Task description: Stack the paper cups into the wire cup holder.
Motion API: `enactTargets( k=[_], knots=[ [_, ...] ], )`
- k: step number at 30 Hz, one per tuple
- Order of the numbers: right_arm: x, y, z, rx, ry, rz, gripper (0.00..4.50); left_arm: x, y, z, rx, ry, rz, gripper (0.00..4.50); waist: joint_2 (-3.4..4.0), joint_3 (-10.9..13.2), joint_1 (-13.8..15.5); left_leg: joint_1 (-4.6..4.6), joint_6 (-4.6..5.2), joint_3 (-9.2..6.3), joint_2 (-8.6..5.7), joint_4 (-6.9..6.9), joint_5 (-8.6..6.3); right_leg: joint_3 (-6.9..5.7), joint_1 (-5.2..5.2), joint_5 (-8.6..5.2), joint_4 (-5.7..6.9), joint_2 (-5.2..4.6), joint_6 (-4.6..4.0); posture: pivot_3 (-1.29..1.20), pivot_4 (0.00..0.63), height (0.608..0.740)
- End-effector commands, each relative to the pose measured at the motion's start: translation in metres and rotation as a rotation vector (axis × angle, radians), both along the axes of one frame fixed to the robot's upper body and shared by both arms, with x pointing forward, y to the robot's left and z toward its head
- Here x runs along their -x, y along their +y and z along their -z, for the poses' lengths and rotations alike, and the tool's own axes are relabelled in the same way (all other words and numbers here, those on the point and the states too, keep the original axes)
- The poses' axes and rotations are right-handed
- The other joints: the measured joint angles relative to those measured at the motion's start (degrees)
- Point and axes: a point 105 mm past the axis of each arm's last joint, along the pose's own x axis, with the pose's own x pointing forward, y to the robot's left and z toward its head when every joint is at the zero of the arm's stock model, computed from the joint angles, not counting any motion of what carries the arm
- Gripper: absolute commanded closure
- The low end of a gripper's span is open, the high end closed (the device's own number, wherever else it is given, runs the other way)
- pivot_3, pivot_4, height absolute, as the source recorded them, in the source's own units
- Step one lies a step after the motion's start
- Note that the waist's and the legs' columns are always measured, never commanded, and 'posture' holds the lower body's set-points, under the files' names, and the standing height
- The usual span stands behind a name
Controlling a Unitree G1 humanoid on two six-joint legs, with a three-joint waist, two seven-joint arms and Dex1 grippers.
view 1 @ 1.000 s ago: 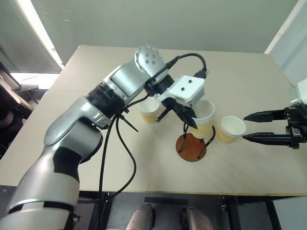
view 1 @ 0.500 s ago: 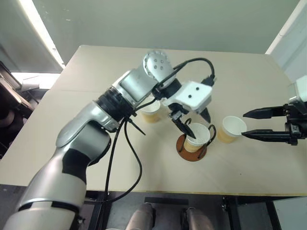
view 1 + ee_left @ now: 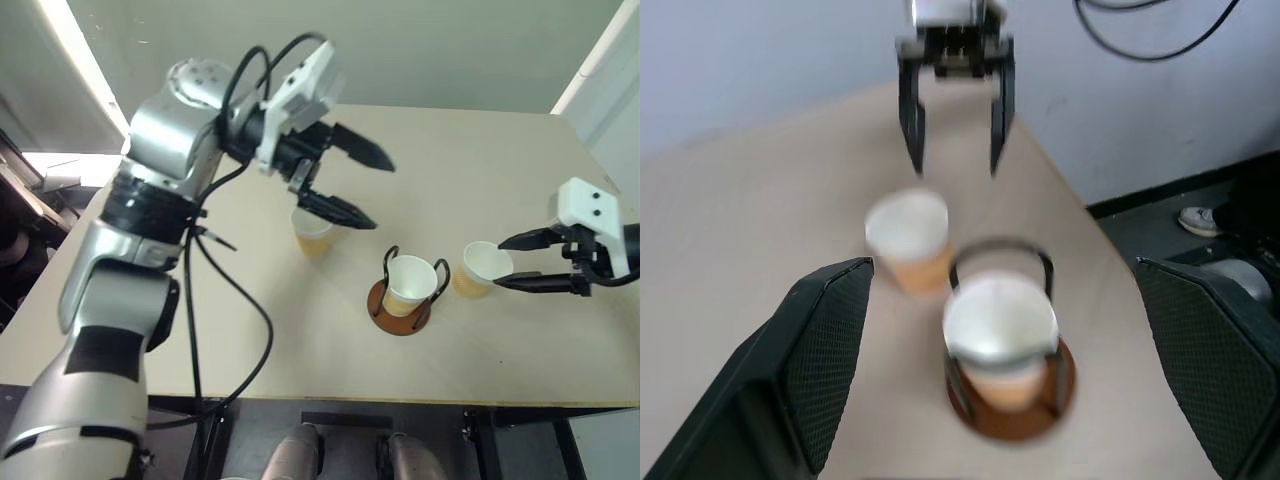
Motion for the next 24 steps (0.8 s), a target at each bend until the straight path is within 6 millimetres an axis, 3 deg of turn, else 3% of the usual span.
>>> enactTargets(
  k=[1,3,15,24],
  knots=[
    [-0.010,-0.006,-0.002,0.074,-0.035,-0.005,0.65,0.011,0.012,-0.009,-0.001,-0.045,-0.020,0.00,0.00,0.0,0.0,0.00,0.00,0.00,-0.02,0.00,0.00,0.00,0.00,0.00,0.00,0.00,0.00,0.00,0.150,0.740],
    [-0.015,-0.008,0.000,0.102,-0.043,-0.012,0.04,0.012,0.018,-0.007,0.002,-0.041,-0.054,0.00,0.00,0.0,0.0,-0.01,0.01,-0.04,-0.02,0.00,0.00,-0.01,0.00,0.00,-0.01,0.00,0.00,0.00,0.150,0.740],
    [-0.026,-0.008,0.029,0.227,0.016,-0.082,0.04,0.020,0.049,0.012,-0.029,-0.035,-0.159,0.00,0.00,0.0,-0.3,0.03,0.02,-0.03,-0.01,-0.01,0.00,-0.01,0.00,0.00,-0.02,0.00,-0.01,0.00,0.150,0.740],
    [-0.040,-0.006,0.050,0.323,0.020,-0.125,0.04,0.017,0.051,0.014,-0.032,-0.076,-0.200,0.00,0.00,0.0,-0.5,0.05,0.02,-0.03,-0.01,-0.02,0.00,-0.01,0.01,0.00,-0.01,-0.02,-0.02,0.00,0.150,0.740]
  ],
)
